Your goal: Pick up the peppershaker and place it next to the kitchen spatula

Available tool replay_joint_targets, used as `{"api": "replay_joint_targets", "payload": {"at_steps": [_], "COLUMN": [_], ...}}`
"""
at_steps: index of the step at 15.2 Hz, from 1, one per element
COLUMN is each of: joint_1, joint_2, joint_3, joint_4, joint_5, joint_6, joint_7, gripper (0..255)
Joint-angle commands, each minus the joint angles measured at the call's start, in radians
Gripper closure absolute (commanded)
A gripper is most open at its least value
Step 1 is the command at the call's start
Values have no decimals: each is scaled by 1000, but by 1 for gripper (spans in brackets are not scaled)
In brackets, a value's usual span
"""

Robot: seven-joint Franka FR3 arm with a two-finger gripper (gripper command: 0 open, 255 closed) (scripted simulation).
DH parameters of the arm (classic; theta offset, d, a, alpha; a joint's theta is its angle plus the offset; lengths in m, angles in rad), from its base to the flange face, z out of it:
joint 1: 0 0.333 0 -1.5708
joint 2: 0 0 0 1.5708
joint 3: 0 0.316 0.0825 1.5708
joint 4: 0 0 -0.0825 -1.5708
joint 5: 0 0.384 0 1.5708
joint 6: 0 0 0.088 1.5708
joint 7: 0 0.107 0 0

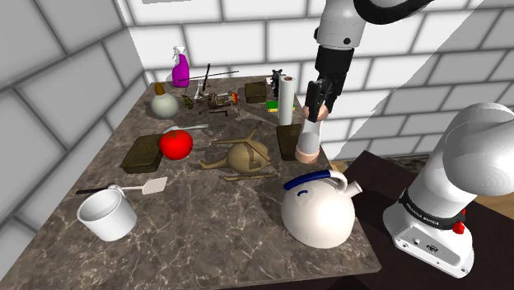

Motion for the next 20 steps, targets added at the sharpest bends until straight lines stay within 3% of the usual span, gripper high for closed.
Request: {"api": "replay_joint_targets", "payload": {"at_steps": [1, 20], "joint_1": [-2, -9], "joint_2": [2, 27], "joint_3": [-3, -26], "joint_4": [28, 298], "joint_5": [-4, -29], "joint_6": [-27, -270], "joint_7": [3, 33], "gripper": [255, 255]}}
